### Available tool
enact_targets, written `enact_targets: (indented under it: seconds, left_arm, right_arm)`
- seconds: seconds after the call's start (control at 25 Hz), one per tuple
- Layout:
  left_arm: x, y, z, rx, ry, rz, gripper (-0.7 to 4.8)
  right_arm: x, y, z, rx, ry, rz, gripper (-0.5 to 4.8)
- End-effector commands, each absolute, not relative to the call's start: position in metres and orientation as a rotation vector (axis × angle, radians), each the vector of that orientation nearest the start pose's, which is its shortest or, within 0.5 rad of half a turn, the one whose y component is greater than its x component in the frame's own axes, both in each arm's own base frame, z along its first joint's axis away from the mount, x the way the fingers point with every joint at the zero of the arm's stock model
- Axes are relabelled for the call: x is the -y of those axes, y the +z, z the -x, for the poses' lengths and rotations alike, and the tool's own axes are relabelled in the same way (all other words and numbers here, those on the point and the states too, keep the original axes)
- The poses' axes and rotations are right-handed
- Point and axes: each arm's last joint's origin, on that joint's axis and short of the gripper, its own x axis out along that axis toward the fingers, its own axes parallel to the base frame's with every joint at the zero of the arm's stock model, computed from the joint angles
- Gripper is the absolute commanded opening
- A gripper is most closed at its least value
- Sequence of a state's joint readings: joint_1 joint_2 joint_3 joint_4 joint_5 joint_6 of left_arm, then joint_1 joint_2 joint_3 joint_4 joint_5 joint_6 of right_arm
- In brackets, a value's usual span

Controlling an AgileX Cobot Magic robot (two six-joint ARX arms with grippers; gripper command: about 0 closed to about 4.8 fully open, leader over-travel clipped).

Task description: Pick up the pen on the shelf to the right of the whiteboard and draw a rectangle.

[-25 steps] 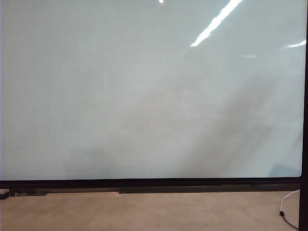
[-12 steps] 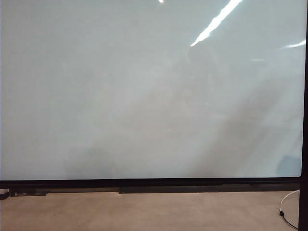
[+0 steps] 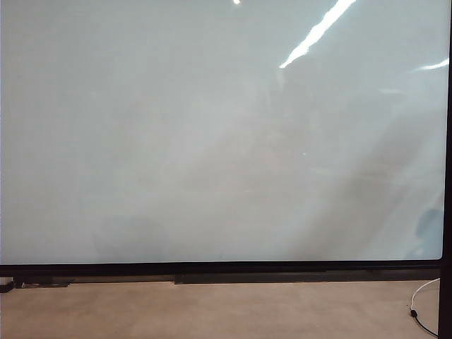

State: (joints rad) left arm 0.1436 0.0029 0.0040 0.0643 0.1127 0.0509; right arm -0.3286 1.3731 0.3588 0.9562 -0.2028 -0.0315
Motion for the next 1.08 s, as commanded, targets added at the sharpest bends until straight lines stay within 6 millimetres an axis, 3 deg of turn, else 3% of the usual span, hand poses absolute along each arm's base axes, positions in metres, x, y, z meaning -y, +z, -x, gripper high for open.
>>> enact_targets:
  seconds: [0.04, 0.52, 1.08]
  left_arm:
    - [-0.011, 0.173, -0.096, 0.076, 0.029, -0.058, -0.05]
    - [-0.011, 0.172, -0.097, 0.074, 0.029, -0.058, -0.05]
    - [-0.011, 0.172, -0.097, 0.068, 0.029, -0.057, -0.05]
  right_arm:
    - [0.077, 0.181, -0.243, -0.047, -0.121, 0.022, 2.34]
    - [0.097, 0.175, -0.276, -0.065, -0.073, 0.012, 2.34]
    - [0.105, 0.159, -0.290, -0.053, -0.019, 0.006, 2.34]
